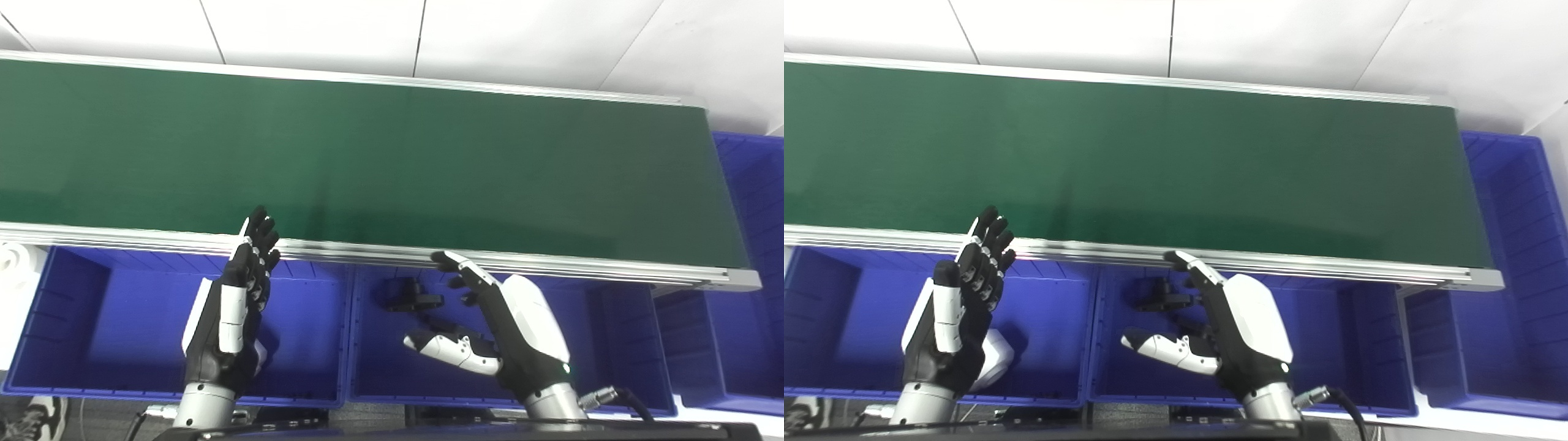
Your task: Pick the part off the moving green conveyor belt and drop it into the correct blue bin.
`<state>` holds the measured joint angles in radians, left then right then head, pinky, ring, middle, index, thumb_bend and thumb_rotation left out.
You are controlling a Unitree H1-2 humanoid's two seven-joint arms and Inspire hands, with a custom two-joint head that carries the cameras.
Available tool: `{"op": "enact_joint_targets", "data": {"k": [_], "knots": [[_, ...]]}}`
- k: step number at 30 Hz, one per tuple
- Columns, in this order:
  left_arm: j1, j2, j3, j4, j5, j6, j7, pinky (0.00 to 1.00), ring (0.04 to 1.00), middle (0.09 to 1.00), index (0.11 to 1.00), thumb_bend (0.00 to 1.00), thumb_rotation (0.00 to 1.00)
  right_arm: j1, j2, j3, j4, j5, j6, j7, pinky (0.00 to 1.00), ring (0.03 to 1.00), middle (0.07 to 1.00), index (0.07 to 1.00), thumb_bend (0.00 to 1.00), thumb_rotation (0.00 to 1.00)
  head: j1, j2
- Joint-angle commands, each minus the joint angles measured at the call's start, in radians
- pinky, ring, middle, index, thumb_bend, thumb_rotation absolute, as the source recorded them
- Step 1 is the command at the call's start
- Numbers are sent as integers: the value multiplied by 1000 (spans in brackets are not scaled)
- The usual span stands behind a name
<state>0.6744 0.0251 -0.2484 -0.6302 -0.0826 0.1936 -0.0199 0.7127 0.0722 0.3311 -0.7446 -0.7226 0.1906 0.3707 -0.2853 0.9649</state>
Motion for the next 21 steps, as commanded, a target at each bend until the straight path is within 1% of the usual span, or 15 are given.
{"op": "enact_joint_targets", "data": {"k": [1, 2, 3, 4, 7, 8, 9, 10, 11, 12, 13, 14, 15, 17, 21], "knots": [[11, 28, 5, -17, 7, -68, -26, 1000, 1000, 1000, 1000, 691, 1000, 159, 117, 7, -8, 485, -164, -196, 746, 790, 826, 859, 854, 961, -4, -12], [7, 31, 7, -9, 8, -77, -28, 1000, 1000, 1000, 1000, 691, 1000, 173, 127, 4, 50, 507, -260, -245, 750, 793, 827, 862, 852, 969, -5, -19], [4, 33, 10, -1, 8, -86, -30, 1000, 1000, 1000, 1000, 692, 1000, 175, 129, -2, 100, 511, -334, -281, 773, 812, 846, 885, 834, 984, -5, -25], [1, 35, 13, 8, 8, -97, -31, 1000, 1000, 1000, 1000, 697, 1000, 166, 128, -15, 148, 492, -384, -311, 800, 842, 874, 910, 819, 994, -6, -31], [-6, 44, 21, 39, 3, -131, -36, 1000, 1000, 1000, 1000, 701, 1000, 125, 124, -50, 262, 446, -477, -380, 840, 885, 919, 953, 834, 1000, -22, -60], [-7, 46, 23, 47, 1, -140, -37, 1000, 1000, 1000, 1000, 704, 1000, 113, 121, -57, 288, 437, -497, -396, 855, 899, 935, 970, 840, 1000, -22, -60], [-9, 51, 24, 60, 3, -160, -39, 1000, 1000, 1000, 1000, 705, 999, 91, 117, -68, 328, 420, -531, -422, 864, 906, 944, 978, 843, 1000, -38, -74], [-11, 54, 25, 71, 4, -175, -39, 1000, 1000, 1000, 1000, 708, 1000, 76, 113, -74, 357, 408, -557, -443, 890, 917, 954, 988, 835, 1000, -42, -77], [-14, 58, 26, 84, 8, -195, -41, 1000, 1000, 1000, 1000, 716, 1000, 57, 109, -80, 396, 389, -592, -468, 902, 924, 961, 991, 827, 1000, -69, -94], [-16, 62, 28, 95, 9, -211, -42, 1000, 1000, 1000, 1000, 723, 1000, 44, 106, -82, 426, 375, -620, -489, 909, 928, 966, 993, 821, 1000, -74, -97], [-18, 67, 32, 107, 4, -228, -46, 1000, 1000, 1000, 1000, 727, 999, 35, 105, -79, 452, 363, -640, -508, 918, 935, 971, 995, 813, 1000, -110, -117], [-19, 71, 35, 117, 0, -240, -49, 1000, 1000, 1000, 1000, 726, 999, 29, 103, -74, 469, 355, -652, -524, 922, 938, 973, 997, 810, 1000, -110, -117], [-21, 75, 40, 129, -7, -257, -53, 1000, 1000, 1000, 1000, 725, 1000, 22, 106, -68, 492, 345, -657, -543, 925, 939, 975, 997, 809, 1000, -150, -140], [-25, 85, 50, 151, -24, -285, -66, 1000, 1000, 1000, 1000, 715, 1000, 12, 111, -54, 531, 326, -660, -580, 932, 947, 979, 997, 804, 1000, -187, -164], [-27, 92, 72, 195, -44, -315, -80, 1000, 1000, 1000, 1000, 724, 1000, 2, 121, -29, 586, 290, -660, -652, 951, 959, 997, 1000, 798, 1000, -211, -210]]}}
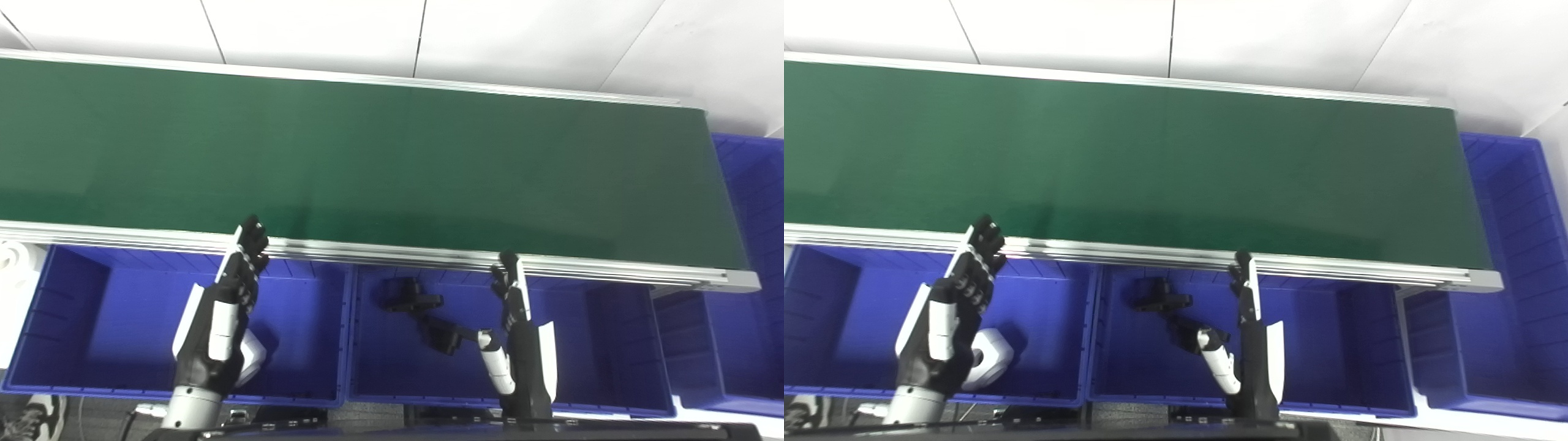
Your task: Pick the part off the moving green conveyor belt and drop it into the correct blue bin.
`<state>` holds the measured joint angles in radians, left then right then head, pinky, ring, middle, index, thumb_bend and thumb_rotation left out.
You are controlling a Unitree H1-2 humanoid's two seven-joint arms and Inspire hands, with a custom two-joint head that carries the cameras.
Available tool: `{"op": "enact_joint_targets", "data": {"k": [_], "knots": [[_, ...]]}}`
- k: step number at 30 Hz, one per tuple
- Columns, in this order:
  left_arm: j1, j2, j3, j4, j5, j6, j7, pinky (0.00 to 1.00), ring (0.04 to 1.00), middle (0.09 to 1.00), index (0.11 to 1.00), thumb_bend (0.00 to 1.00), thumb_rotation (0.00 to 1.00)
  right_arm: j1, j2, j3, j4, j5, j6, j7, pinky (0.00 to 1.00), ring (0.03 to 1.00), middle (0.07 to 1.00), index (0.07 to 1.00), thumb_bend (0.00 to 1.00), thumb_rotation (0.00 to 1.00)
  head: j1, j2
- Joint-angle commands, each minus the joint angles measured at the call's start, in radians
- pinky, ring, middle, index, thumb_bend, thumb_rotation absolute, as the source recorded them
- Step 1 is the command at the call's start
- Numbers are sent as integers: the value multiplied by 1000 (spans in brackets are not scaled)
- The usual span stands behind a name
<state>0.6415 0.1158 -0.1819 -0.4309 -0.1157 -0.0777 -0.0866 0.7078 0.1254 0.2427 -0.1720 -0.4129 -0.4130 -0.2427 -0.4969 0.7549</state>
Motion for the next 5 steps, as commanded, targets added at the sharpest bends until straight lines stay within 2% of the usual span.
{"op": "enact_joint_targets", "data": {"k": [1, 5], "knots": [[6, 2, 10, 7, -12, -51, -15, 1000, 1000, 1000, 1000, 725, 1000, 2, 65, 68, 27, -21, -57, -59, 957, 962, 999, 1000, 791, 1000, 3, -16], [7, -1, 18, 34, -7, -71, -20, 1000, 1000, 1000, 1000, 720, 1000, -15, 54, 93, 62, -40, -56, -146, 957, 960, 1000, 995, 759, 1000, 9, -34]]}}
